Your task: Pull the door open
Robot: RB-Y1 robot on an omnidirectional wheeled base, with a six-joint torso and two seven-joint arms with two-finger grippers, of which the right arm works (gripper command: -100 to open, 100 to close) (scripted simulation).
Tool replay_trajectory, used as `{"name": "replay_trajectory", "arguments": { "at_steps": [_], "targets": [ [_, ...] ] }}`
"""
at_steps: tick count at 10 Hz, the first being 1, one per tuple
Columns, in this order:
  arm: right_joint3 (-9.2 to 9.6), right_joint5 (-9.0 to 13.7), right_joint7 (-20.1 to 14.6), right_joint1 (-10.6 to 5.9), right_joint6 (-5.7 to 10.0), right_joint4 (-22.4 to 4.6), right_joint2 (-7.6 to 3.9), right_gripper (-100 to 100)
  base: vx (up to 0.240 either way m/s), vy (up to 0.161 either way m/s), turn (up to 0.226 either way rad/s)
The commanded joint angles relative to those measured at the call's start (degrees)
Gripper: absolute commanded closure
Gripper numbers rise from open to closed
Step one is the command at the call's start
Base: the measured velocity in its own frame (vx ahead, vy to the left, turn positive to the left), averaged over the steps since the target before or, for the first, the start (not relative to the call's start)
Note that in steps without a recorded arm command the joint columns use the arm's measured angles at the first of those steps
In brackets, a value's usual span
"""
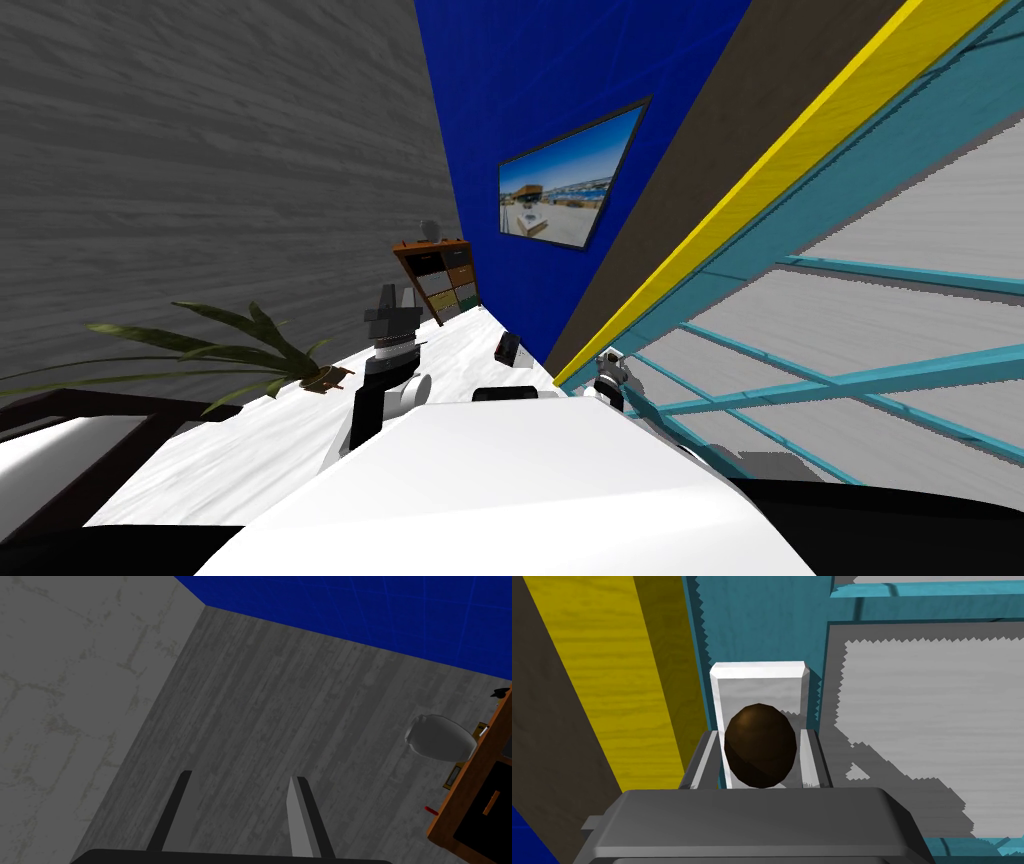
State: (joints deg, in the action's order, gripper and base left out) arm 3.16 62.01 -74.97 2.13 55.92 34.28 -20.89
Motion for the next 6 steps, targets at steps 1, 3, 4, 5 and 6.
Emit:
{"name": "replay_trajectory", "arguments": {
  "at_steps": [1, 3, 4, 5, 6],
  "targets": [
    [0.66, -0.55, -0.54, 0.11, -0.02, 0.18, -0.18, 100, -0.087, 0.084, -0.01],
    [1.35, -1.11, -1.1, 0.23, -0.04, 0.37, -0.38, 100, -0.161, 0.127, -0.014],
    [2.21, -1.83, -1.8, 0.38, -0.07, 0.61, -0.62, 100, -0.173, 0.098, -0.011],
    [3.17, -2.62, -2.58, 0.54, -0.11, 0.87, -0.89, 100, -0.166, 0.081, -0.013],
    [4.18, -3.45, -3.4, 0.71, -0.14, 1.15, -1.17, 100, -0.168, 0.06, -0.008]
  ]
}}
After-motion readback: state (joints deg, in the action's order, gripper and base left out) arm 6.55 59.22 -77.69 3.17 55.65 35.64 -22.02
